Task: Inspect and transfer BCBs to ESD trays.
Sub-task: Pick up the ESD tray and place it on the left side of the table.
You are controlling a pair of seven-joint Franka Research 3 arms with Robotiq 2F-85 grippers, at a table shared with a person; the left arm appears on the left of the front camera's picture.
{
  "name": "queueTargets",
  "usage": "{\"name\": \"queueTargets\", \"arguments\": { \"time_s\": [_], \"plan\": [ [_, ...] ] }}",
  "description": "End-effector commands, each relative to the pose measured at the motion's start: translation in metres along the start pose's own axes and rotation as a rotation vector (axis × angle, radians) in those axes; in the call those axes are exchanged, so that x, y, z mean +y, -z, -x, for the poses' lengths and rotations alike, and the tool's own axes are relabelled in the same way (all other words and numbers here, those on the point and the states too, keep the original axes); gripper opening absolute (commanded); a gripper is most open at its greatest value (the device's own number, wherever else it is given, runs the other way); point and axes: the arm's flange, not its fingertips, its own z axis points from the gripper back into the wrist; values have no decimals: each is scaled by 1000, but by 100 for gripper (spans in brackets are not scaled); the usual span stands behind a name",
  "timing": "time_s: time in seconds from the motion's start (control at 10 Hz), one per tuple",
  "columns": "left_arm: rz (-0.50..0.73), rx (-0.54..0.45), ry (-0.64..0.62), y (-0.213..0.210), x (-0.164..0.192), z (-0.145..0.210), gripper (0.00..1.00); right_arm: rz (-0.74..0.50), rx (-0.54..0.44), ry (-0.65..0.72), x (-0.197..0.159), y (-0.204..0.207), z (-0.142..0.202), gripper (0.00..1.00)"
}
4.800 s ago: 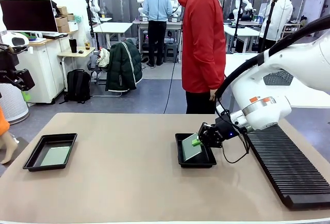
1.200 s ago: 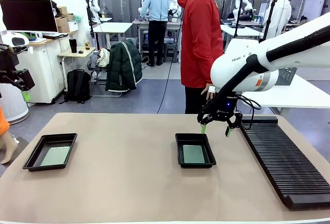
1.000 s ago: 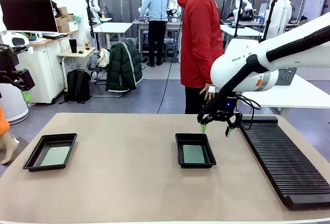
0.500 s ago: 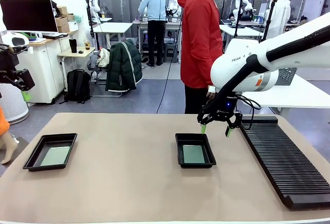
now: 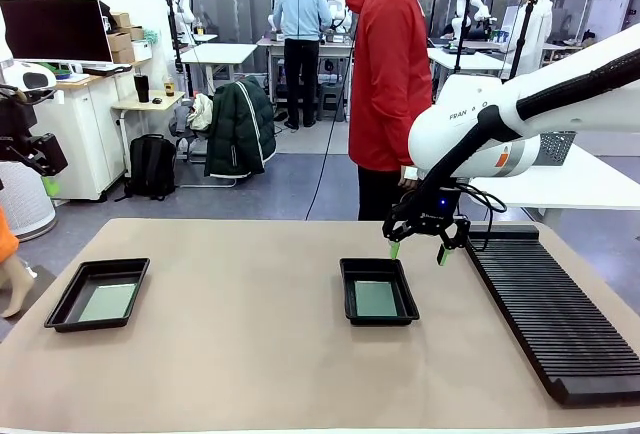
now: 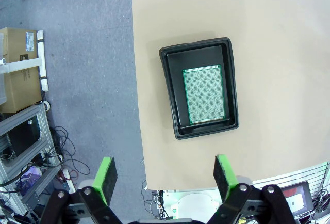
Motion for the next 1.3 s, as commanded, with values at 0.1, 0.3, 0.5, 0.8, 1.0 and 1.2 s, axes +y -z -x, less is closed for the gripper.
{"name": "queueTargets", "arguments": {
  "time_s": [0.1, 0.3, 0.5, 0.8, 1.0, 1.2],
  "plan": [
    [0, 0, 0, 0, 0, 0, 100, 0, 0, 0, 0, 0, 0, 100],
    [47, 9, -30, -6, -29, 3, 100, -166, -14, -24, -33, -16, 16, 100],
    [82, 24, -48, -11, -59, 2, 100, -261, -42, -11, -60, -25, 27, 100],
    [119, 18, -76, -14, -131, 5, 100, -380, -56, -36, -109, -37, 35, 100],
    [155, 10, -73, -12, -185, 7, 100, -451, -45, -40, -142, -36, 34, 100],
    [169, 8, -74, -5, -241, 6, 100, -494, -42, -59, -174, -35, 29, 100]
  ]
}}
